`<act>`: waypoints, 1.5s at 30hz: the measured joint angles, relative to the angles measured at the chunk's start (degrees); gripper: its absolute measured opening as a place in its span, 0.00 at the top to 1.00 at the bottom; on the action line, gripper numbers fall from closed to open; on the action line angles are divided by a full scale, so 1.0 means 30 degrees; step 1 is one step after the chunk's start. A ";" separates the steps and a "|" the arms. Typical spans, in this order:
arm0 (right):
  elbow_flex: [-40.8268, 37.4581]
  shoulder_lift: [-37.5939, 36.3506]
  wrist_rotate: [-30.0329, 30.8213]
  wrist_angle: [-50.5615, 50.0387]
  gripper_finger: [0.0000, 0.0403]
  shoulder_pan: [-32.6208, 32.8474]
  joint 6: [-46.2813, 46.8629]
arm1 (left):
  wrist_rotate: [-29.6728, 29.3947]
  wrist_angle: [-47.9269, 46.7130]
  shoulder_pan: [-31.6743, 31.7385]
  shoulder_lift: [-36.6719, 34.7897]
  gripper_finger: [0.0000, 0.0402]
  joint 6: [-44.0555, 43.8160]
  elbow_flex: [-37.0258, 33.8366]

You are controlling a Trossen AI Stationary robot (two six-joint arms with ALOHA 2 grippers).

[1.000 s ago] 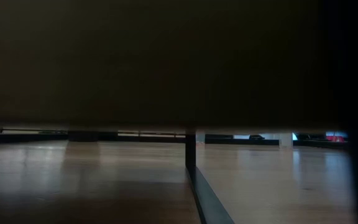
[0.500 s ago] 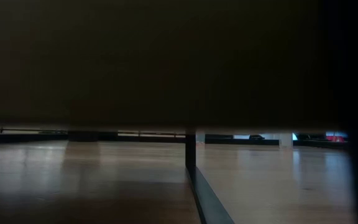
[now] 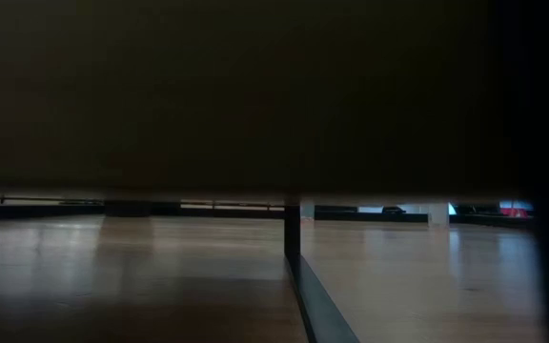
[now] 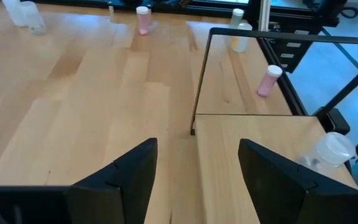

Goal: Pick and place medicine bottles onto shelf by color
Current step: Put the bottom pink pill bottle on the shelf aligned with the other pink pill bottle

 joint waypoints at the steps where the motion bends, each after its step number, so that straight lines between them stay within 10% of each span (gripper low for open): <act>1: 0.0000 0.0000 0.0627 -0.0414 0.48 0.0015 0.0118 | -0.0005 0.0000 -0.0056 0.0000 0.46 0.0000 0.0000; 7: 0.0000 0.0007 0.5572 -0.3938 0.48 0.1283 0.1509 | -0.0007 0.0001 -0.0241 0.0000 0.46 0.0000 0.0000; 19: -0.0007 0.1492 0.8774 -0.9963 0.48 0.4433 0.9032 | -0.0025 0.0031 -0.0226 0.0007 0.46 -0.0005 0.0000; 45: -0.6388 0.2153 0.5019 -0.1966 0.53 0.7143 1.6138 | -0.0022 -0.0007 -0.0226 0.0015 0.46 0.0015 0.0000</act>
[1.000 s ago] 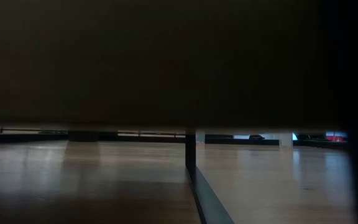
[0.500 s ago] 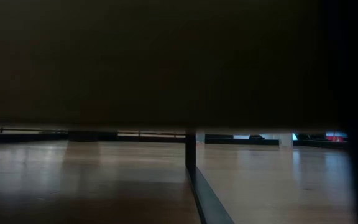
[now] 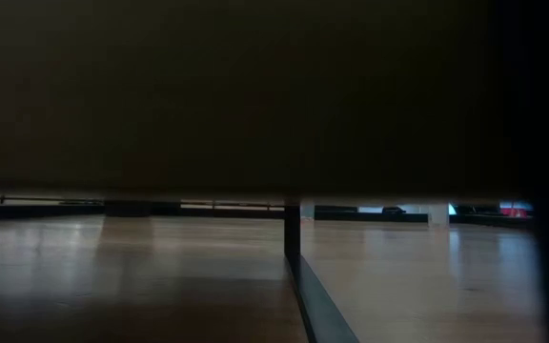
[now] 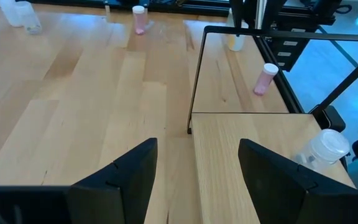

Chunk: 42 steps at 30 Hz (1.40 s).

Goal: Pick and place medicine bottles onto shelf by color
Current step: Put the bottom pink pill bottle on the shelf aligned with the other pink pill bottle

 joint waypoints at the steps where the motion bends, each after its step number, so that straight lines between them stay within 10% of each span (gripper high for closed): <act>1: -0.0116 -0.0006 -0.0301 0.0075 0.53 -0.0028 0.0055 | 0.0000 0.0000 0.0000 0.0000 0.46 0.0000 0.0000; 29: -0.0701 -0.0011 -0.3584 0.1783 0.73 -0.0827 -0.2696 | 0.1654 0.0098 0.0000 0.0000 0.46 0.0521 0.0000; 42: -0.0701 -0.0011 -0.3554 0.1753 0.54 -0.1096 -0.3140 | 0.1654 -0.0006 0.0000 0.0000 0.46 0.0510 0.0000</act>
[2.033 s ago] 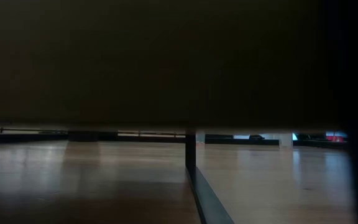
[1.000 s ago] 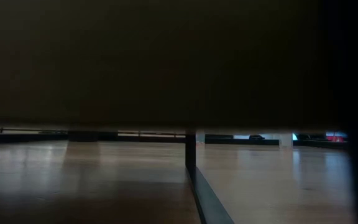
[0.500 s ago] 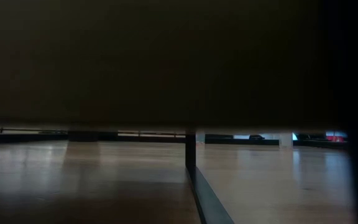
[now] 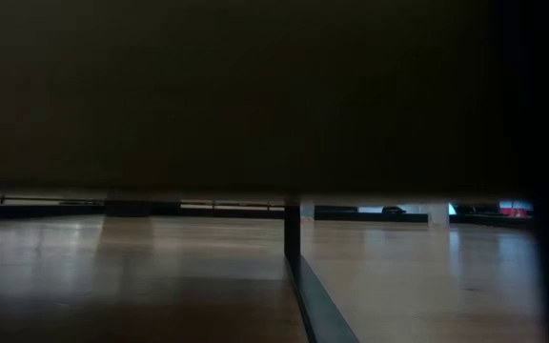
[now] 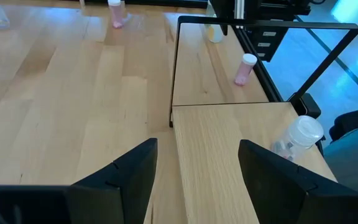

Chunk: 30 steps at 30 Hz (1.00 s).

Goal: Pick and place medicine bottles onto shelf by color
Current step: Put the bottom pink pill bottle on the shelf aligned with the other pink pill bottle

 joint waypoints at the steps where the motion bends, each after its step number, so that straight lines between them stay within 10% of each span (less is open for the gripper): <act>1: 0.0000 0.0000 -0.0003 -0.0005 0.51 0.0000 -0.0062 | 0.0000 -0.0009 0.0000 0.0000 0.46 0.0000 0.0000; 30: 0.0000 0.2055 0.0364 0.2462 0.43 0.1209 -0.6113 | 0.0007 -0.0438 -0.0007 0.0000 0.46 -0.0058 0.0000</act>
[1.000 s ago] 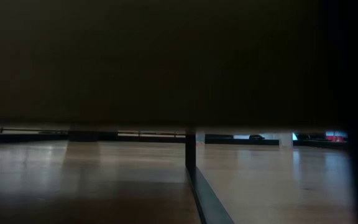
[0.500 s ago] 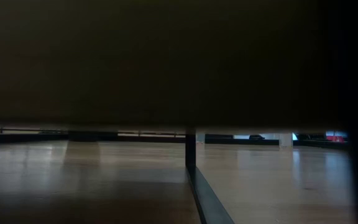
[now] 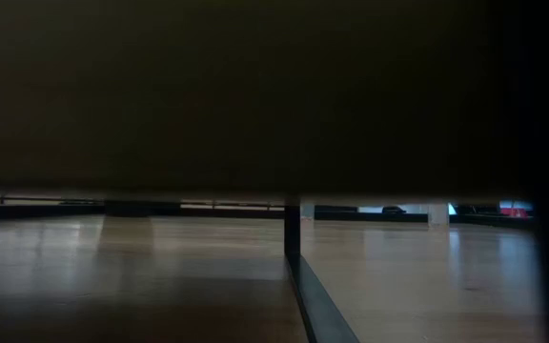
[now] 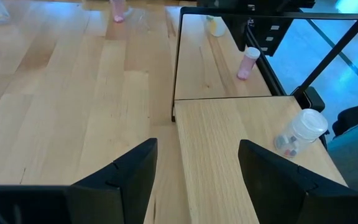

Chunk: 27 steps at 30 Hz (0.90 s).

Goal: Pick and place medicine bottles onto shelf by color
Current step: Put the bottom pink pill bottle on the shelf aligned with the other pink pill bottle

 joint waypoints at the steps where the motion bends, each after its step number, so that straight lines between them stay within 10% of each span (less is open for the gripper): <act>1: 0.0000 0.0000 0.0007 0.0040 0.43 -0.0007 -0.0007 | 0.0000 0.0000 0.0001 0.0000 0.46 0.0003 0.0000; 27: 0.0000 0.1267 0.0713 0.1187 0.43 0.0342 -0.0426 | 0.0000 -0.0550 0.0002 0.0000 0.46 -0.0433 0.0000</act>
